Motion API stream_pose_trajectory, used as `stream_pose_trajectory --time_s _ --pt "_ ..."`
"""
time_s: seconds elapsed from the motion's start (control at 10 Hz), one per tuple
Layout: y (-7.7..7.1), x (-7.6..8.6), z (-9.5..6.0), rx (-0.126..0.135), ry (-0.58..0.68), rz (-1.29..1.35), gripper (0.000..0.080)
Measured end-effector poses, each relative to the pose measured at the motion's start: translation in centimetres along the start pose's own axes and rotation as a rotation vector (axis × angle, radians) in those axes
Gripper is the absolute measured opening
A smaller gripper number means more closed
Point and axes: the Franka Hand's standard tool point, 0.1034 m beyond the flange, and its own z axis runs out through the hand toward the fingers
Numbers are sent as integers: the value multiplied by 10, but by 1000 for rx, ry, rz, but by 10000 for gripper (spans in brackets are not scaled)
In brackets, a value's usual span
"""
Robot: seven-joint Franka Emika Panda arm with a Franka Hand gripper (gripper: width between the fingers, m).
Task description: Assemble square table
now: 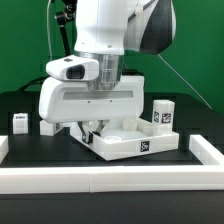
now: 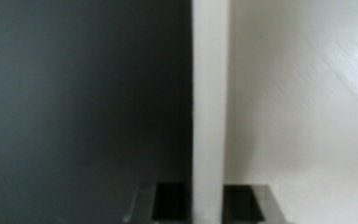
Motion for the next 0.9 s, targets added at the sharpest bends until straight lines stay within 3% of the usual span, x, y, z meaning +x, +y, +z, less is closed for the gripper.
stream_pose_trajectory --time_s 0.4,0.9 --pt "-11 46 -8 -24 -16 -303 68" --pt "-5 46 -8 -46 -42 -640 63"
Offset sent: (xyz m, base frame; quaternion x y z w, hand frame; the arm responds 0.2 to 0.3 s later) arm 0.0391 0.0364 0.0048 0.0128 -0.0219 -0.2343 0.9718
